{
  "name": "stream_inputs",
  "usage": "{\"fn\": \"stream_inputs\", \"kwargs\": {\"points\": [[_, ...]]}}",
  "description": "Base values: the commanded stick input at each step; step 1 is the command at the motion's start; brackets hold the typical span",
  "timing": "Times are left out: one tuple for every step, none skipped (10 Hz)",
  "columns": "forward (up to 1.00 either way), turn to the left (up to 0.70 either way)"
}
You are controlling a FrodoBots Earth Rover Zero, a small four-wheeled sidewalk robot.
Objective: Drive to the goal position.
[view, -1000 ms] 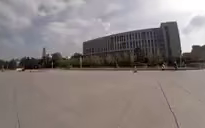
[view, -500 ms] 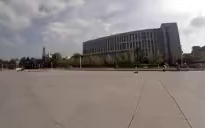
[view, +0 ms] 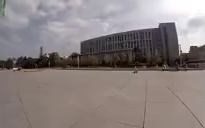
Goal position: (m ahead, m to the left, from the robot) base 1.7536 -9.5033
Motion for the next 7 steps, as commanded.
{"fn": "stream_inputs", "kwargs": {"points": [[0.00,0.00],[0.00,0.00],[0.17,0.00],[0.59,0.00],[0.70,0.00],[0.70,0.00],[0.70,0.00]]}}
